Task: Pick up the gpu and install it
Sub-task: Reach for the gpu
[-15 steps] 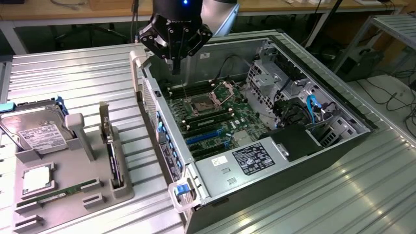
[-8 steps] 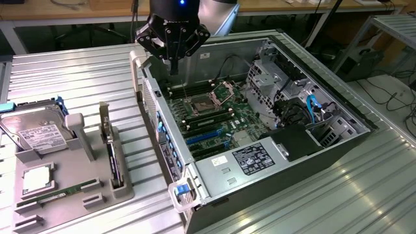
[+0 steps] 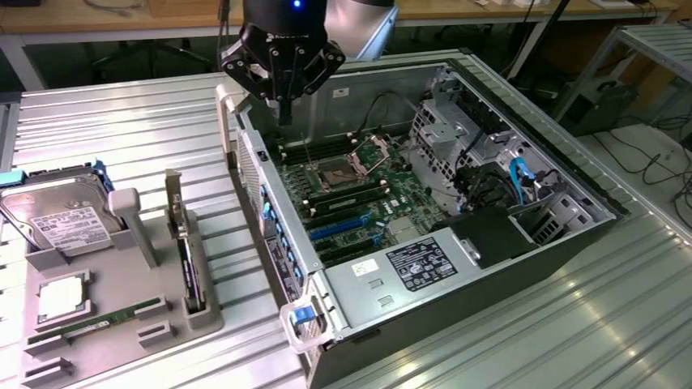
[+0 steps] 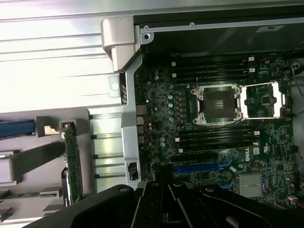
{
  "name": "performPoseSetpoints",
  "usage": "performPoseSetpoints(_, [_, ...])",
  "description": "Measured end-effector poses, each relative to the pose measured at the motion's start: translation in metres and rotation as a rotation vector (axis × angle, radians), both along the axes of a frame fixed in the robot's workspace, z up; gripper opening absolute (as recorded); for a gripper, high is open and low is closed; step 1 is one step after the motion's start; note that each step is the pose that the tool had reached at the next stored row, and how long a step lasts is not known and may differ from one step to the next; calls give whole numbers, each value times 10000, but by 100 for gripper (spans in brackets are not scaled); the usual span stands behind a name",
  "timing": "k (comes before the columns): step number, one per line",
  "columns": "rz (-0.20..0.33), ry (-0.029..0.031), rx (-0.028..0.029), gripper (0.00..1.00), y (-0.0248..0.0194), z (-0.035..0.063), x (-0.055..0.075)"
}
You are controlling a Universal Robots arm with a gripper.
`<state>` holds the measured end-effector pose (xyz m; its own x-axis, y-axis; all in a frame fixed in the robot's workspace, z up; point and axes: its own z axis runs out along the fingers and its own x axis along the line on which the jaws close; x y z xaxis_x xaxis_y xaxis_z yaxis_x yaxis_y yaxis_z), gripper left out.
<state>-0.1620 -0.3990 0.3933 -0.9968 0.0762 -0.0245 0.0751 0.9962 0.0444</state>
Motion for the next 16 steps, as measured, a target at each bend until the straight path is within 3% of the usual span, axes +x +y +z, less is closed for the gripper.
performPoseSetpoints(16, [0, 0, 0, 11, -3, 0, -102])
